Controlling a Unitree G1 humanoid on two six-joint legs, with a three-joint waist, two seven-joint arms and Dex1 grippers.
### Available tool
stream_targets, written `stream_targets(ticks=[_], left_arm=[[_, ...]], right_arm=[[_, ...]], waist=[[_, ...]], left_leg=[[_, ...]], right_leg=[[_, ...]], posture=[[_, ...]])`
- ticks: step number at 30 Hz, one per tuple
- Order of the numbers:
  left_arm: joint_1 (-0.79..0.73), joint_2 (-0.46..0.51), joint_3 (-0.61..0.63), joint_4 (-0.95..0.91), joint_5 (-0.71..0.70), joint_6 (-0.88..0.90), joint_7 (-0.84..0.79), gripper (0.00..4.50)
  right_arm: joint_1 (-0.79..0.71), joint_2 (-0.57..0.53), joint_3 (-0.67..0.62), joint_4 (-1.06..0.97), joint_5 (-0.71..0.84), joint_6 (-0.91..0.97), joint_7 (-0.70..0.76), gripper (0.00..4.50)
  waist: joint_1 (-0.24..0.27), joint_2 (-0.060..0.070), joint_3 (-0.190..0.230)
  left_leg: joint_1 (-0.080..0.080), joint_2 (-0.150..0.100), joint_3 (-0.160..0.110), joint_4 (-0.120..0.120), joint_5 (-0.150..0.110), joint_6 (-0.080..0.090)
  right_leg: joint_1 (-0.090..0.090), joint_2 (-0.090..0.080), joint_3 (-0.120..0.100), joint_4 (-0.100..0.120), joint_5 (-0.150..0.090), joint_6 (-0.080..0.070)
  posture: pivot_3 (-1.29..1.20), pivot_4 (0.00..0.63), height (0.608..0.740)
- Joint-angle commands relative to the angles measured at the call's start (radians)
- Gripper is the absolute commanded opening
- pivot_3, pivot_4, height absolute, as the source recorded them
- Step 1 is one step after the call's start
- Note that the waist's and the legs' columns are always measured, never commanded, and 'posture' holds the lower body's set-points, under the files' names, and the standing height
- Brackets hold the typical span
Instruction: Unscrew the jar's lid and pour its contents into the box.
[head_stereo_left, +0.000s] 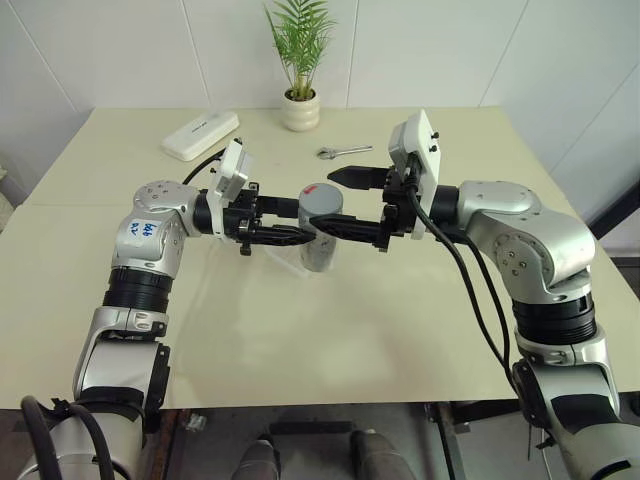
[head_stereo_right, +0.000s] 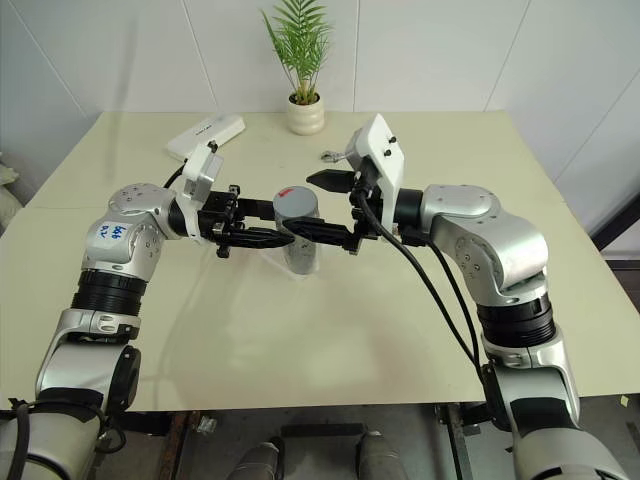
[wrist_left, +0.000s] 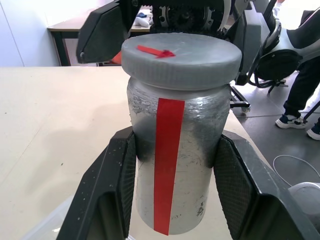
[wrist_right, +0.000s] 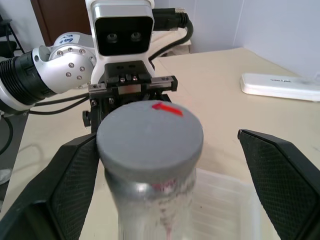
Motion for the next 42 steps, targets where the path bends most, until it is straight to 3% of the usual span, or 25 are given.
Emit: stream_targets(ticks=[1, 21, 42], left_arm=[[0.001, 0.008, 0.014, -0.020, -0.015, -0.007, -0.010, 1.90], [-0.010, 0.004, 0.013, 0.004, -0.006, -0.017, -0.009, 1.90], [-0.031, -0.001, 0.011, 0.051, 0.002, -0.052, -0.016, 1.90]], right_arm=[[0.009, -0.033, -0.064, -0.048, 0.016, 0.016, -0.034, 4.50], [0.042, -0.085, -0.100, -0.211, 0.123, 0.135, -0.098, 4.50], [-0.109, 0.095, 0.047, 0.025, 0.005, -0.004, -0.102, 4.50]], waist=[[0.000, 0.000, 0.000], [0.001, 0.000, 0.000], [0.001, 0.000, 0.000]], left_leg=[[0.000, 0.000, 0.000, 0.000, 0.000, 0.000], [0.000, 0.000, 0.000, 0.000, 0.000, 0.000], [0.000, 0.000, 0.000, 0.000, 0.000, 0.000]], right_leg=[[0.000, 0.000, 0.000, 0.000, 0.000, 0.000], [0.000, 0.000, 0.000, 0.000, 0.000, 0.000], [0.000, 0.000, 0.000, 0.000, 0.000, 0.000]], posture=[[0.00, 0.150, 0.740], [0.00, 0.150, 0.740], [0.00, 0.150, 0.740]])
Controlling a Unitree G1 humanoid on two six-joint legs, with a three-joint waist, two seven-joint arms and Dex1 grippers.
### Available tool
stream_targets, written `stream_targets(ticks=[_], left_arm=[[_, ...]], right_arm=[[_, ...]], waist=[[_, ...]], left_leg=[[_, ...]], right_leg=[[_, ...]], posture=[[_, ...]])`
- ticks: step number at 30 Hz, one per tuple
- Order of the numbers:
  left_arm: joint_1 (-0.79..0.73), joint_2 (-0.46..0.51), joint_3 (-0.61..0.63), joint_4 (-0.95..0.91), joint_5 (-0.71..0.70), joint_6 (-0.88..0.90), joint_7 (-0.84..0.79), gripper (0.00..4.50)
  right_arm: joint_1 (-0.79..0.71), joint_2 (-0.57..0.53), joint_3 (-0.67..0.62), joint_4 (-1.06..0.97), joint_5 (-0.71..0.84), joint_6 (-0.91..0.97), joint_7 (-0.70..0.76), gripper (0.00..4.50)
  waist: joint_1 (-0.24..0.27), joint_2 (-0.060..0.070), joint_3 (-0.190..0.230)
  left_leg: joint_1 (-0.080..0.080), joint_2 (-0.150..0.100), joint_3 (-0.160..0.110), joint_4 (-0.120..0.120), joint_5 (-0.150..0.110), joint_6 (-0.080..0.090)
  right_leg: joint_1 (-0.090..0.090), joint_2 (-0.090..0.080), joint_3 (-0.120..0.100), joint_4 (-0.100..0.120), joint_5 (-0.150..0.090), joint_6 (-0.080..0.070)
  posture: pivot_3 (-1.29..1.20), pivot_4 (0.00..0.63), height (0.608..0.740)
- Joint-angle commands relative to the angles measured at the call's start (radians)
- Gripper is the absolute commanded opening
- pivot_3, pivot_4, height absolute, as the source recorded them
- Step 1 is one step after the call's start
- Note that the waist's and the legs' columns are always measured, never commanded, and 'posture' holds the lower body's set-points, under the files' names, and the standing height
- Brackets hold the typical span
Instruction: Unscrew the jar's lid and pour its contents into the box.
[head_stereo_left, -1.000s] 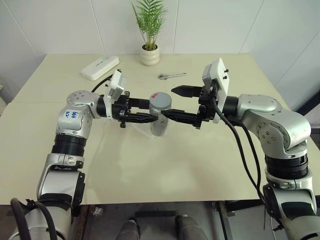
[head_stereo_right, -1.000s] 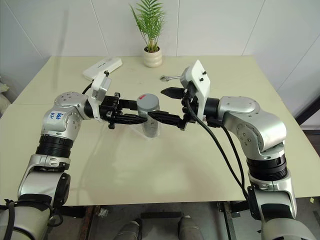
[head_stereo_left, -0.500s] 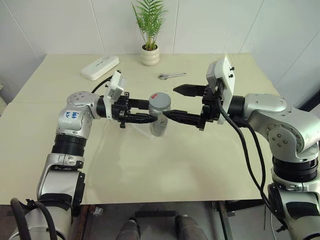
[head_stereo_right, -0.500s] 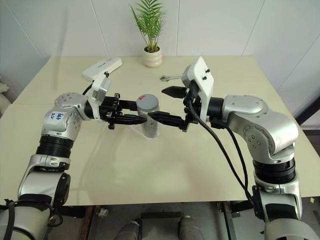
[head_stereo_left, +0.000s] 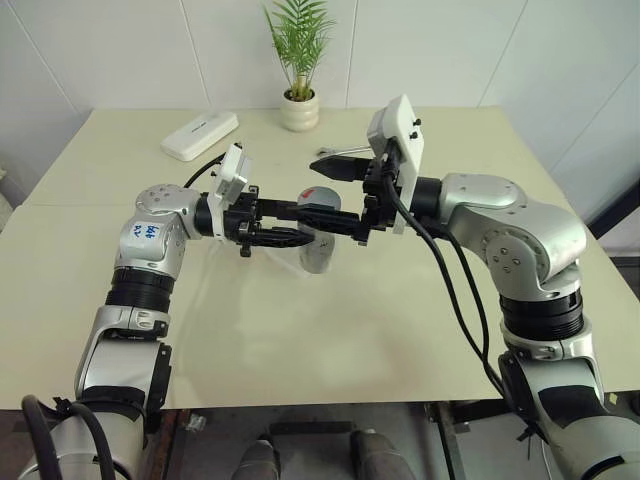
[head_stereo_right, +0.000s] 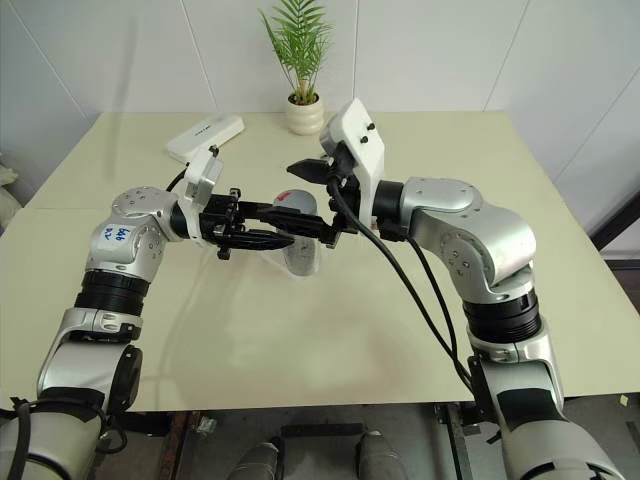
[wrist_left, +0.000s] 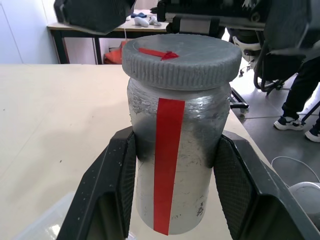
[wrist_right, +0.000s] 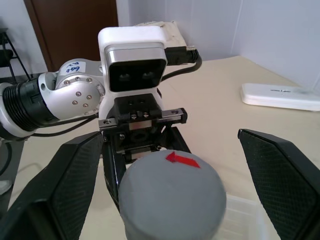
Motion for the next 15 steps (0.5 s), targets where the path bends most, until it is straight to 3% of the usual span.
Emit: stream_targets(ticks=[1, 15], left_arm=[[-0.026, 0.006, 0.015, -0.014, -0.003, -0.017, -0.002, 1.90], [-0.019, 0.007, 0.017, -0.020, -0.005, -0.018, 0.006, 1.90]], right_arm=[[-0.043, 0.016, -0.004, 0.022, -0.020, -0.047, 0.019, 4.50], [-0.046, 0.041, 0.018, 0.076, -0.077, -0.071, 0.036, 4.50]], waist=[[0.000, 0.000, 0.000], [-0.002, 0.000, 0.000]], left_leg=[[0.000, 0.000, 0.000, 0.000, 0.000, 0.000], [0.000, 0.000, 0.000, 0.000, 0.000, 0.000]], right_leg=[[0.000, 0.000, 0.000, 0.000, 0.000, 0.000], [0.000, 0.000, 0.000, 0.000, 0.000, 0.000]], posture=[[0.00, 0.150, 0.740], [0.00, 0.150, 0.740]])
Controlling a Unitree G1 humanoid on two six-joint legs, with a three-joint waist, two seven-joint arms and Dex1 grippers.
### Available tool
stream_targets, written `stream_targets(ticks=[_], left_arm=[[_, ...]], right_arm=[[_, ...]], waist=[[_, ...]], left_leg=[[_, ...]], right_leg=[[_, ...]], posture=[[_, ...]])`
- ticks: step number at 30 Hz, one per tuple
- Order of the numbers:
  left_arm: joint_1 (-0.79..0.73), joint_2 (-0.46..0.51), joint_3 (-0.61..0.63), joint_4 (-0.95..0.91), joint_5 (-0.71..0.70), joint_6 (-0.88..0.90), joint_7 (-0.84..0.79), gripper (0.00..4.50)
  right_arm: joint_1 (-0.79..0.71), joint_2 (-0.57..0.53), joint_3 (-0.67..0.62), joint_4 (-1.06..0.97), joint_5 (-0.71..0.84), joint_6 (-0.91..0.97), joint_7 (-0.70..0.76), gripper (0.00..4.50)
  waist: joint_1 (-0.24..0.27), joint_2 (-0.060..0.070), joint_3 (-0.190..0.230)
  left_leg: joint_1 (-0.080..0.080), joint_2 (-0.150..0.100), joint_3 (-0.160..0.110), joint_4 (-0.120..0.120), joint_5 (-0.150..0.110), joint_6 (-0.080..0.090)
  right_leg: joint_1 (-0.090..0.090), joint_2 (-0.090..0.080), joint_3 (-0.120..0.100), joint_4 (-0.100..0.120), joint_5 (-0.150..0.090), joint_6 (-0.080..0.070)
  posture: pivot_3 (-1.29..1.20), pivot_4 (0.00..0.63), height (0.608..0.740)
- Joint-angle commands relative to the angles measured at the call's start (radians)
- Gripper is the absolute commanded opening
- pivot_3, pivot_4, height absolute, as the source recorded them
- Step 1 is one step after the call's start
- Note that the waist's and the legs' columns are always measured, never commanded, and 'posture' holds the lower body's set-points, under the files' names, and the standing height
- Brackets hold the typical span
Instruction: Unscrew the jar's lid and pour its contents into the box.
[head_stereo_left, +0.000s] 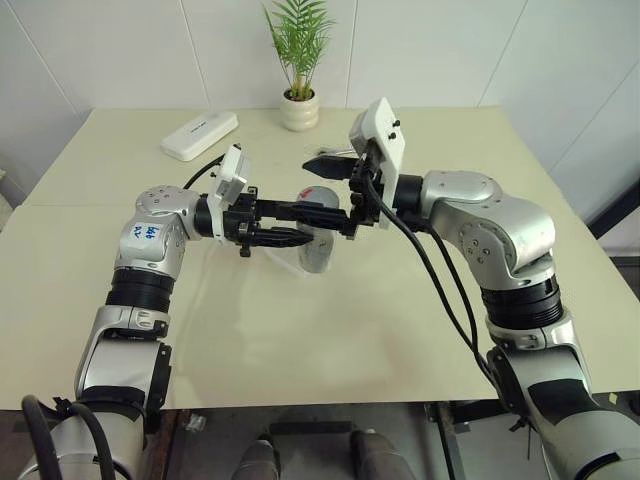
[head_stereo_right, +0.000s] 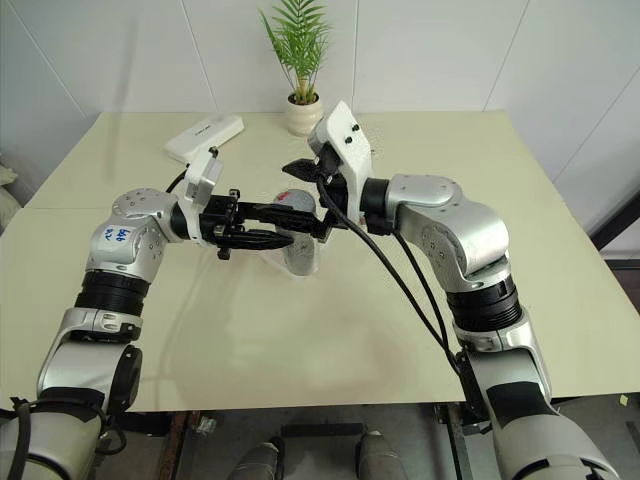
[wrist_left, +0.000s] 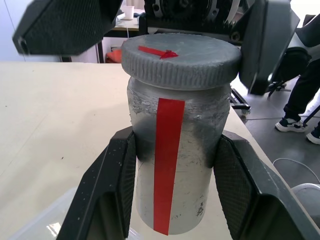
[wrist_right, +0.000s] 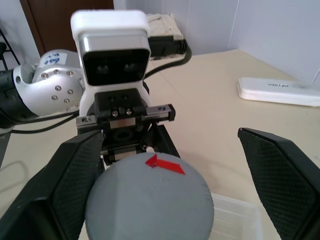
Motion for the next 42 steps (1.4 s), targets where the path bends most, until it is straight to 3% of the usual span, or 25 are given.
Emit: stream_targets(ticks=[1, 30, 42], left_arm=[[-0.019, 0.007, 0.017, -0.024, -0.005, -0.016, 0.000, 1.90], [-0.016, 0.007, 0.012, -0.036, -0.006, -0.012, 0.006, 1.90], [-0.018, 0.007, 0.014, -0.032, -0.004, -0.014, 0.009, 1.90]], right_arm=[[-0.012, 0.007, -0.017, -0.021, -0.007, -0.019, 0.001, 4.50], [0.073, -0.112, -0.082, -0.155, 0.026, 0.059, -0.008, 4.50], [0.077, -0.093, -0.071, -0.181, 0.072, 0.057, 0.004, 4.50]], waist=[[0.000, 0.000, 0.000], [0.001, 0.000, 0.000], [0.001, 0.000, 0.000]], left_leg=[[0.000, 0.000, 0.000, 0.000, 0.000, 0.000], [0.000, 0.000, 0.000, 0.000, 0.000, 0.000], [0.000, 0.000, 0.000, 0.000, 0.000, 0.000]], right_leg=[[0.000, 0.000, 0.000, 0.000, 0.000, 0.000], [0.000, 0.000, 0.000, 0.000, 0.000, 0.000], [0.000, 0.000, 0.000, 0.000, 0.000, 0.000]], posture=[[0.00, 0.150, 0.740], [0.00, 0.150, 0.740], [0.00, 0.150, 0.740]])
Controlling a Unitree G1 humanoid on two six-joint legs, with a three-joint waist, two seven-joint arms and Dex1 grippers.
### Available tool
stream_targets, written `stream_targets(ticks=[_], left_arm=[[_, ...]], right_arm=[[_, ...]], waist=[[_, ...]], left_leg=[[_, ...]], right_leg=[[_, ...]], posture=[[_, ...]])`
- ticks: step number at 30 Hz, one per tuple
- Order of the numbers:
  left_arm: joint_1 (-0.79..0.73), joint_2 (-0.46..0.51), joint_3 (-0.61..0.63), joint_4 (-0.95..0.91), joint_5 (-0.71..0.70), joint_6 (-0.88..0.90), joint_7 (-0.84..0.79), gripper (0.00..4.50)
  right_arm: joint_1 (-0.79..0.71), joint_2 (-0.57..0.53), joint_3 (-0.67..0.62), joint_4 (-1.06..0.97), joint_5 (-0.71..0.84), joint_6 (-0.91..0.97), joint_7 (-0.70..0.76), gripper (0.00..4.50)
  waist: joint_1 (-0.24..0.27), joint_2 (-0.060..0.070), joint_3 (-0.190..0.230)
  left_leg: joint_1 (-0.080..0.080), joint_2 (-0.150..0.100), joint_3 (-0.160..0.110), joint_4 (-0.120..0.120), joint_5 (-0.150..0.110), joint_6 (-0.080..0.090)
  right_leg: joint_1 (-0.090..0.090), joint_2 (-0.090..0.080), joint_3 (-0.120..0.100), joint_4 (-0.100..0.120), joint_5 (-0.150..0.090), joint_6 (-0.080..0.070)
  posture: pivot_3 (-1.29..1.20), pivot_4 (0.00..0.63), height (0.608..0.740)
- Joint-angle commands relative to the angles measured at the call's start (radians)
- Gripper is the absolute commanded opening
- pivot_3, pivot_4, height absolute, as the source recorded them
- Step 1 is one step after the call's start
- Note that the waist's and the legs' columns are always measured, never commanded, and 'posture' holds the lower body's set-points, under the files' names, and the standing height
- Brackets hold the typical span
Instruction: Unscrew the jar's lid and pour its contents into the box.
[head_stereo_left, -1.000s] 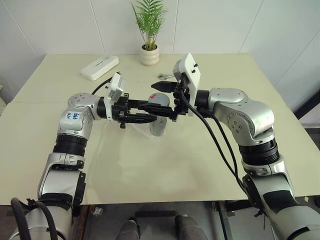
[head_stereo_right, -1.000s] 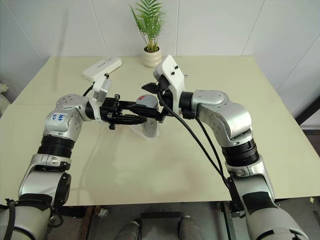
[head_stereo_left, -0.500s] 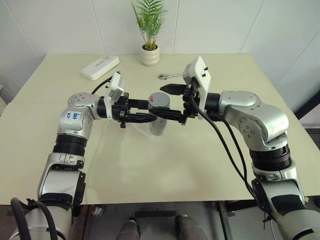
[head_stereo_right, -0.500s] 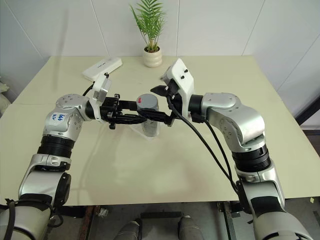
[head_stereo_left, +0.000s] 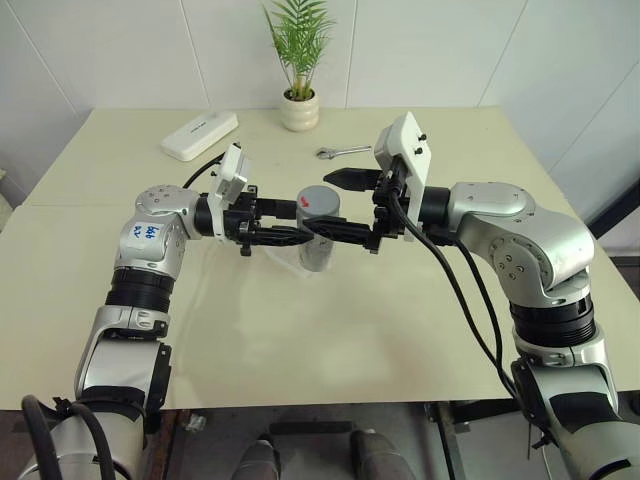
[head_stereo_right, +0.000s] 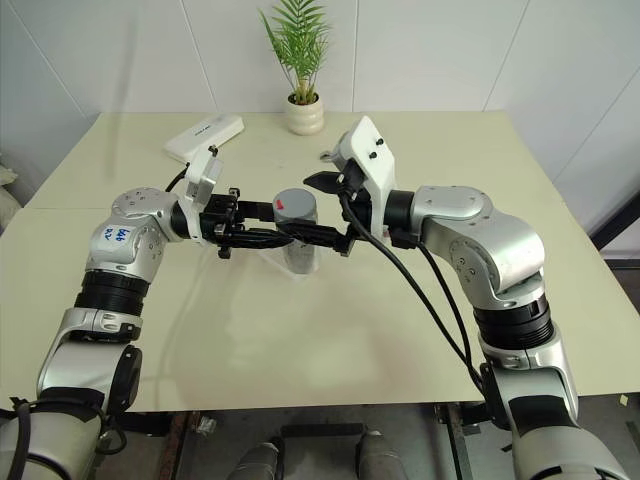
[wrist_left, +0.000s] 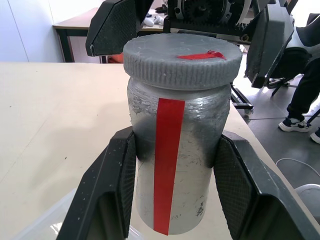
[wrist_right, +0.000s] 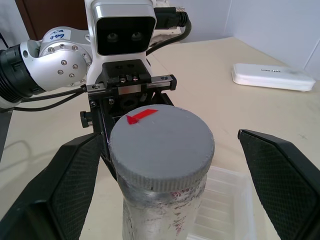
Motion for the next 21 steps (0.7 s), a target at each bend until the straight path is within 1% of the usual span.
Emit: stream_targets(ticks=[1, 18, 21], left_arm=[[-0.017, 0.006, 0.014, -0.028, -0.005, -0.012, -0.002, 1.90], [-0.012, 0.009, 0.017, -0.034, -0.005, -0.012, 0.004, 1.90], [-0.013, 0.009, 0.016, -0.030, -0.004, -0.014, 0.003, 1.90]], right_arm=[[-0.010, 0.012, -0.021, -0.025, 0.015, -0.019, 0.007, 4.50], [-0.045, 0.029, -0.005, 0.030, -0.014, -0.050, 0.037, 4.50], [-0.044, 0.027, -0.004, 0.029, -0.015, -0.050, 0.038, 3.93]], waist=[[0.000, 0.000, 0.000], [0.000, 0.000, 0.000], [0.000, 0.000, 0.000]], left_leg=[[0.000, 0.000, 0.000, 0.000, 0.000, 0.000], [0.000, 0.000, 0.000, 0.000, 0.000, 0.000], [0.000, 0.000, 0.000, 0.000, 0.000, 0.000]], right_leg=[[0.000, 0.000, 0.000, 0.000, 0.000, 0.000], [0.000, 0.000, 0.000, 0.000, 0.000, 0.000], [0.000, 0.000, 0.000, 0.000, 0.000, 0.000]], posture=[[0.00, 0.150, 0.740], [0.00, 0.150, 0.740], [0.00, 0.150, 0.740]])
